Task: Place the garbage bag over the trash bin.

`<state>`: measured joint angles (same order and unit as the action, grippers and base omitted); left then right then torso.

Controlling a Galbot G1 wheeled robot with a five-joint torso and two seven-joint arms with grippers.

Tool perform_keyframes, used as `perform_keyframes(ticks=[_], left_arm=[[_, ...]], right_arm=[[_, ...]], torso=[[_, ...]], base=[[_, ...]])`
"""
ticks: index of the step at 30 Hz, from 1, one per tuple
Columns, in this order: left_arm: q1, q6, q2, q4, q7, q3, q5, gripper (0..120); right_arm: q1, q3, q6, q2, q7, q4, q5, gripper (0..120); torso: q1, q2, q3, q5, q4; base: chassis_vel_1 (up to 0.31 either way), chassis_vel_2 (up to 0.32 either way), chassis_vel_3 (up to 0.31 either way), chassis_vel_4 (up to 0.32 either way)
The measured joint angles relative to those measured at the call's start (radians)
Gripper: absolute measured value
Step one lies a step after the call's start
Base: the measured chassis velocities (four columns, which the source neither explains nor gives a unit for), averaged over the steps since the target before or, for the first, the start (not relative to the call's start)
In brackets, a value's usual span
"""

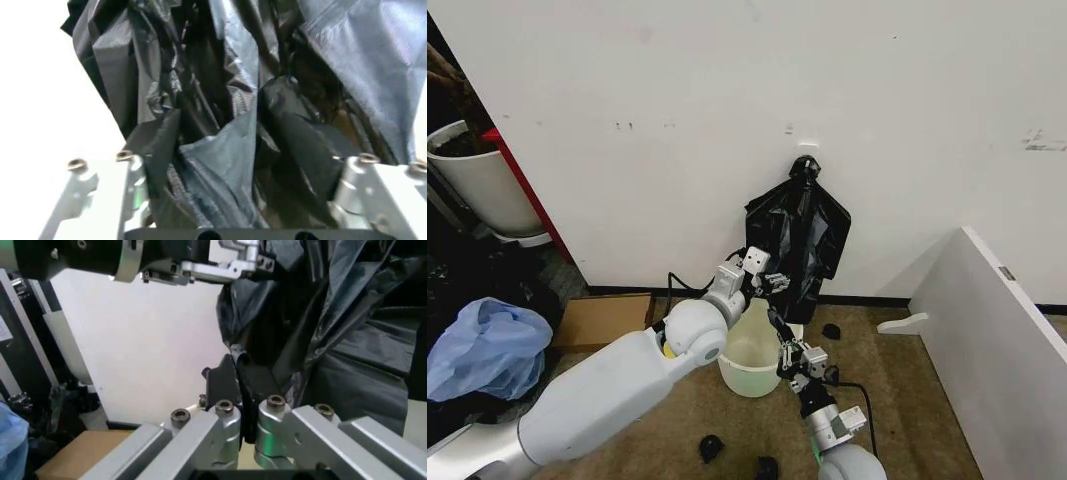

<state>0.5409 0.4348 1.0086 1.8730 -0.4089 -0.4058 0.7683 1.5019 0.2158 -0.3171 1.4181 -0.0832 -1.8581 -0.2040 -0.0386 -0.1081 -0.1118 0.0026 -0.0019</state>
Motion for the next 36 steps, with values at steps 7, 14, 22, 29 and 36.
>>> perform_keyframes(ticks=[7, 14, 22, 29, 36], left_arm=[[-0.014, 0.008, 0.005, -0.009, 0.001, -0.004, 0.006, 34], [-0.014, 0.018, 0.006, -0.014, -0.001, -0.002, 0.017, 8], [0.001, 0.003, 0.007, -0.020, -0.002, 0.017, 0.028, 0], [0.077, -0.176, 0.012, -0.015, 0.017, 0.144, 0.041, 0], [0.181, -0.322, 0.038, 0.003, 0.031, 0.283, 0.060, 0]], right_arm=[[-0.002, -0.001, 0.002, -0.002, 0.002, -0.008, -0.004, 0], [0.001, 0.000, 0.010, -0.005, 0.007, -0.037, -0.024, 0], [0.004, 0.005, 0.020, -0.010, 0.015, -0.059, -0.048, 0], [0.026, 0.014, 0.039, -0.012, 0.012, -0.120, -0.083, 0], [0.085, 0.025, 0.051, -0.037, 0.008, -0.200, -0.096, 16]], torso=[[0.000, 0.000, 0.000, 0.0000, 0.0000], [0.000, 0.000, 0.000, 0.0000, 0.0000], [0.000, 0.000, 0.000, 0.0000, 0.0000], [0.000, 0.000, 0.000, 0.0000, 0.0000], [0.000, 0.000, 0.000, 0.0000, 0.0000]], base=[[0.000, 0.000, 0.000, 0.000], [0.000, 0.000, 0.000, 0.000], [0.000, 0.000, 0.000, 0.000], [0.000, 0.000, 0.000, 0.000], [0.000, 0.000, 0.000, 0.000]])
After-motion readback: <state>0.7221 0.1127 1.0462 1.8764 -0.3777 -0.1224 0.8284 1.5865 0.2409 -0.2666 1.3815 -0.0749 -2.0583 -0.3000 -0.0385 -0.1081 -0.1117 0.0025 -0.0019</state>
